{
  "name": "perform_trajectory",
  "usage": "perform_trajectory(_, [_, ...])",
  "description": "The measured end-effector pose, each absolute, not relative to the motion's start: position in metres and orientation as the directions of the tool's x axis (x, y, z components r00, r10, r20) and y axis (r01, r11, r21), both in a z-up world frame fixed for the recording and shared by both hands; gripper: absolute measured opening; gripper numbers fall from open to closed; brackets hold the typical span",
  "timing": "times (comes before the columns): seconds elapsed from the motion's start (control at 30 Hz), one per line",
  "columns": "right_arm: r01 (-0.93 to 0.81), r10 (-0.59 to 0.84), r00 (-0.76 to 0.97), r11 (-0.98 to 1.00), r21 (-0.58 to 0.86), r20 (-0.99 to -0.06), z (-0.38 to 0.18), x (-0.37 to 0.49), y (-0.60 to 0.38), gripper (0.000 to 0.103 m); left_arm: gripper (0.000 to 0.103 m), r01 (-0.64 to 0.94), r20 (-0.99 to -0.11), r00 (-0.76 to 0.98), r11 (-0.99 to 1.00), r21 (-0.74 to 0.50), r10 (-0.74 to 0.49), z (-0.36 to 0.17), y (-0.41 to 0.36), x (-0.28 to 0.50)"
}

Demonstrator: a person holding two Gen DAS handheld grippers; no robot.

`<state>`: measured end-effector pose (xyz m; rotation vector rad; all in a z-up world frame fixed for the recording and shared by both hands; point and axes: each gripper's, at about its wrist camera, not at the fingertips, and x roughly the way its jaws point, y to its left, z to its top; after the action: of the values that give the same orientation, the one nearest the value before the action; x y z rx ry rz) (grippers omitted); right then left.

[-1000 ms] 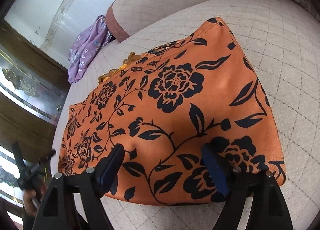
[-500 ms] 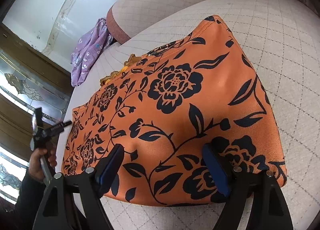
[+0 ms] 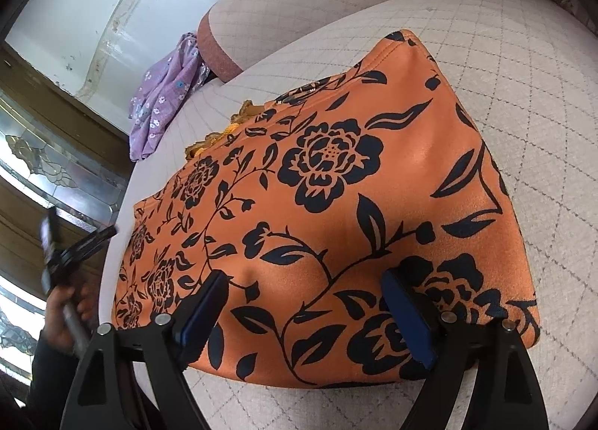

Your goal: Fold small clothes

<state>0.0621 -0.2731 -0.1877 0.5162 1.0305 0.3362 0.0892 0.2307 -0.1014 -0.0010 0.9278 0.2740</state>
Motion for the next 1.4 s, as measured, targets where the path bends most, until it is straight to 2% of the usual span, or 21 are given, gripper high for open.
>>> perform_trajectory(0.17, [0.007,0.465,0.481,0.846,0.534,-0.744,-0.179,0.056,-0.269,0.087,0.081,-0.167,-0.785,0.596,0.982,0.089,0.172,-0.101,0.198,0.032])
perform_trajectory(0.23, [-0.004,0.485,0.49,0.832,0.554,-0.725,-0.17,0.045,-0.267,0.087,0.081,-0.132,-0.787,0.601,0.988,0.077,0.142,-0.104,0.189,0.012])
perform_trajectory(0.37, [-0.011,0.487,0.51,0.828,0.561,-0.709,-0.159,0.014,-0.267,0.087,0.081,-0.165,-0.797,0.596,0.986,0.001,0.101,-0.102,0.197,-0.018])
perform_trajectory(0.57, [-0.014,0.479,0.543,0.827,0.563,-0.69,-0.146,-0.007,-0.272,0.087,0.083,-0.304,-0.653,0.735,0.949,-0.08,0.181,-0.037,0.234,-0.04])
perform_trajectory(0.67, [-0.026,0.497,0.563,0.809,0.587,-0.661,-0.141,-0.009,-0.272,0.087,0.084,-0.274,-0.679,0.716,0.96,-0.061,0.161,-0.04,0.226,-0.034])
perform_trajectory(0.87, [0.125,0.536,0.502,0.732,0.67,-0.679,-0.182,-0.018,-0.286,0.087,0.084,-0.117,-0.757,0.648,0.993,0.008,0.082,-0.084,0.166,-0.023])
perform_trajectory(1.0, [0.097,0.536,0.537,0.728,0.679,-0.652,-0.166,-0.014,-0.291,0.087,0.084,-0.043,-0.775,0.628,0.998,0.049,0.065,-0.107,0.132,-0.008])
perform_trajectory(1.17, [0.015,0.567,0.565,0.72,0.694,-0.6,-0.148,0.02,-0.286,0.087,0.084,-0.049,-0.837,0.528,0.99,0.135,0.14,-0.149,0.122,0.019])
perform_trajectory(1.23, [0.059,0.536,0.543,0.744,0.666,-0.647,-0.167,0.033,-0.289,0.087,0.086,-0.066,-0.868,0.467,0.985,0.157,0.169,-0.17,0.129,0.026])
perform_trajectory(1.27, [0.138,0.483,0.506,0.772,0.62,-0.714,-0.182,0.038,-0.291,0.086,0.086,-0.071,-0.863,0.48,0.987,0.142,0.158,-0.168,0.132,0.024])
perform_trajectory(1.3, [0.168,0.494,0.497,0.752,0.637,-0.714,-0.19,0.039,-0.295,0.086,0.086,-0.071,-0.859,0.487,0.987,0.142,0.158,-0.163,0.132,0.023])
perform_trajectory(1.4, [0.114,0.522,0.539,0.732,0.671,-0.661,-0.17,0.036,-0.295,0.086,0.086,-0.068,-0.841,0.518,0.987,0.143,0.158,-0.153,0.132,0.022])
